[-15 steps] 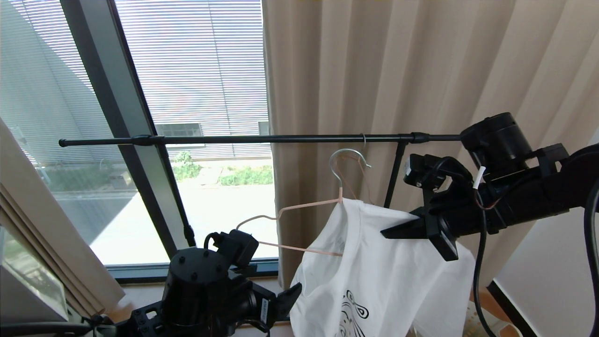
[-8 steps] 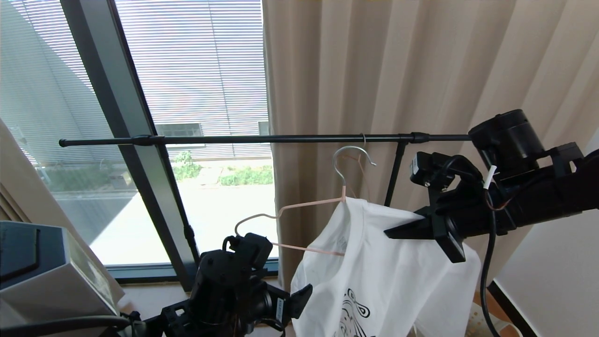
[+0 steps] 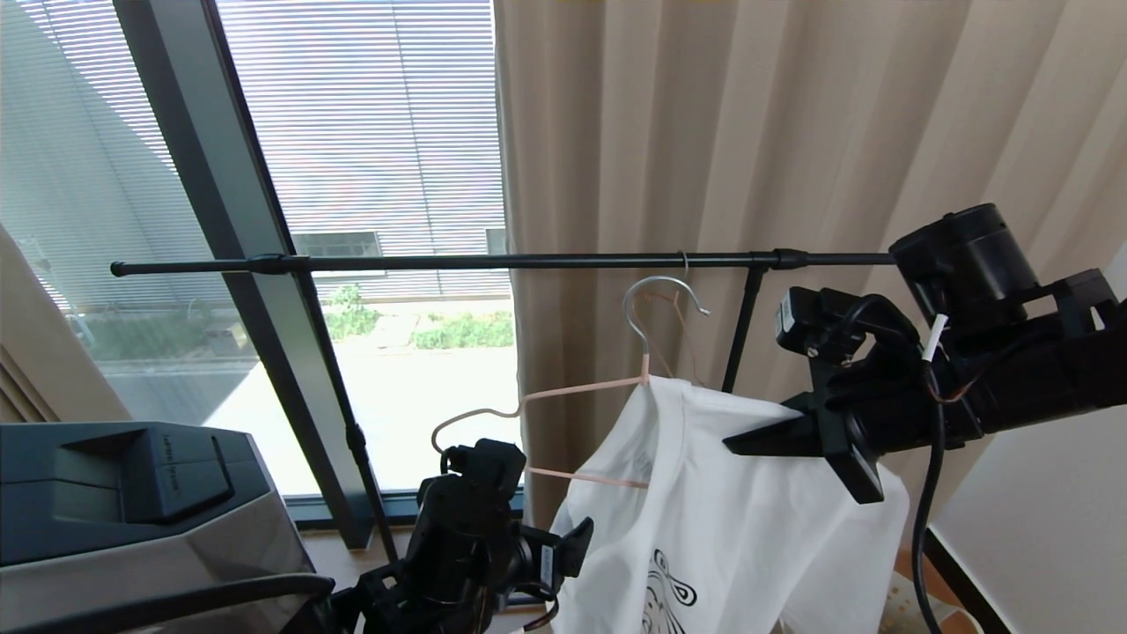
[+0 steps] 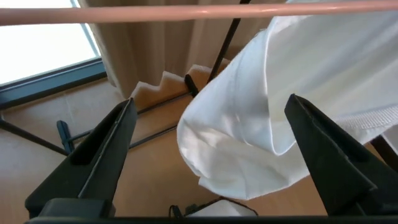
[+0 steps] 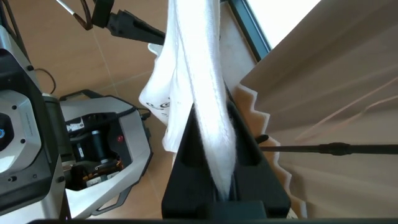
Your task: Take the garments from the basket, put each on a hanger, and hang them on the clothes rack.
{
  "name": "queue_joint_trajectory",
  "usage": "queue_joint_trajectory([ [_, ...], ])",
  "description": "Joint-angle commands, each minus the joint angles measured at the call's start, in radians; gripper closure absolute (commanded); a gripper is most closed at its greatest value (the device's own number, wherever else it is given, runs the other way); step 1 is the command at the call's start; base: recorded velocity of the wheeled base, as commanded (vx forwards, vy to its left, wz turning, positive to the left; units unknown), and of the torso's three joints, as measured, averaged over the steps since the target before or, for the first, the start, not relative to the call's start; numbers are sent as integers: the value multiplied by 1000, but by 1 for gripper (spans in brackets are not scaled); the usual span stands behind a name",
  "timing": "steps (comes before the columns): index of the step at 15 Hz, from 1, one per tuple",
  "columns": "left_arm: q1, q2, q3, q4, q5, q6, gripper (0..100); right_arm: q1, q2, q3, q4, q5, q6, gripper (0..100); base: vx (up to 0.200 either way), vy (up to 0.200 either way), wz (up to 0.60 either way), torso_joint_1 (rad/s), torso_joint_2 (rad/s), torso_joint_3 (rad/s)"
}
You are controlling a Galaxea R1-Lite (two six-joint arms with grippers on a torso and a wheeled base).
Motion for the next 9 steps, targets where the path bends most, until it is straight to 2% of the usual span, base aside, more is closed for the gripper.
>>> queue_joint_trajectory([
  [1, 0, 37, 1, -6, 1, -1, 0, 2, -5, 1, -1, 0, -1, 100, 0, 0, 0, 0, 0, 0],
  [6, -2, 45, 8, -6, 27, 7, 0, -1, -4, -1, -2, 0, -1, 100, 0, 0, 0, 0, 0, 0],
  [7, -3, 44, 6, -6, 37, 10, 100, -4, -2, -2, -4, 0, -1, 100, 0, 0, 0, 0, 0, 0],
  [9, -3, 39, 12, -6, 37, 16, 100, -17, 6, -7, -4, 0, -1, 100, 0, 0, 0, 0, 0, 0],
])
